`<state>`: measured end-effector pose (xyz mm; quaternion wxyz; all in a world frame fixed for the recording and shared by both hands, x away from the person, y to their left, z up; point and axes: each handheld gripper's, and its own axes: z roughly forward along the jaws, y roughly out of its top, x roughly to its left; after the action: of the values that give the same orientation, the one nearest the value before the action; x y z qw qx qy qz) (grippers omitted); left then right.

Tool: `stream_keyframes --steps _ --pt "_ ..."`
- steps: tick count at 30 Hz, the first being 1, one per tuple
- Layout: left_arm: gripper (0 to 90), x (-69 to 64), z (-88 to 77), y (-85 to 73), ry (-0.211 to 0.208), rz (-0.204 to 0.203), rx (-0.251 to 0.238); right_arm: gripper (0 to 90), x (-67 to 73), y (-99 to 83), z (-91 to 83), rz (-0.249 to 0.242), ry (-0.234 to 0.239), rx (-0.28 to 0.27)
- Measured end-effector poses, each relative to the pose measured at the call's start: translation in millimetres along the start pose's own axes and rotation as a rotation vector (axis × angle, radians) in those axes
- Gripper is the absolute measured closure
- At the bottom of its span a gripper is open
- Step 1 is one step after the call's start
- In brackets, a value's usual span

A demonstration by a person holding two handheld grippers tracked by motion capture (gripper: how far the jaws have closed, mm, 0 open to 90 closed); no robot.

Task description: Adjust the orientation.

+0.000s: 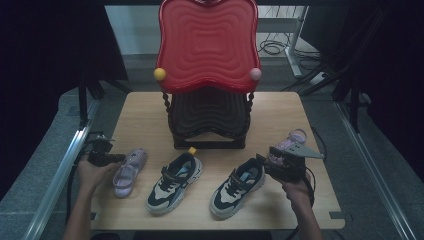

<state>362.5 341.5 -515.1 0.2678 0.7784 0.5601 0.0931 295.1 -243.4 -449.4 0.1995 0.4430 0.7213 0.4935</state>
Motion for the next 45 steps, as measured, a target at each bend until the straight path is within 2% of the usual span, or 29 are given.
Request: stream_keyframes --steps 17,20,33,39,45 --pt "89.8 -8.6 -1.0 4.5 -0.005 0.026 -0.007 38.1 1.3 -0.7 2.0 -0.002 0.008 0.01" --pt "89.8 -9.6 0.1 7.4 -0.004 0.039 0.007 38.1 1.3 -0.8 2.2 -0.004 0.007 0.01" --pt "89.8 -6.5 6.8 15.5 -0.045 0.053 0.029 38.1 1.5 0.0 0.1 -0.003 0.007 0.006" --pt "89.7 -7.3 7.4 17.1 -0.048 0.063 0.03 38.1 1.8 -0.2 0.5 -0.004 0.011 0.009" --pt "86.9 -6.2 2.0 16.0 -0.047 0.055 -0.001 38.1 3.2 -0.8 1.8 -0.008 0.017 0.017"
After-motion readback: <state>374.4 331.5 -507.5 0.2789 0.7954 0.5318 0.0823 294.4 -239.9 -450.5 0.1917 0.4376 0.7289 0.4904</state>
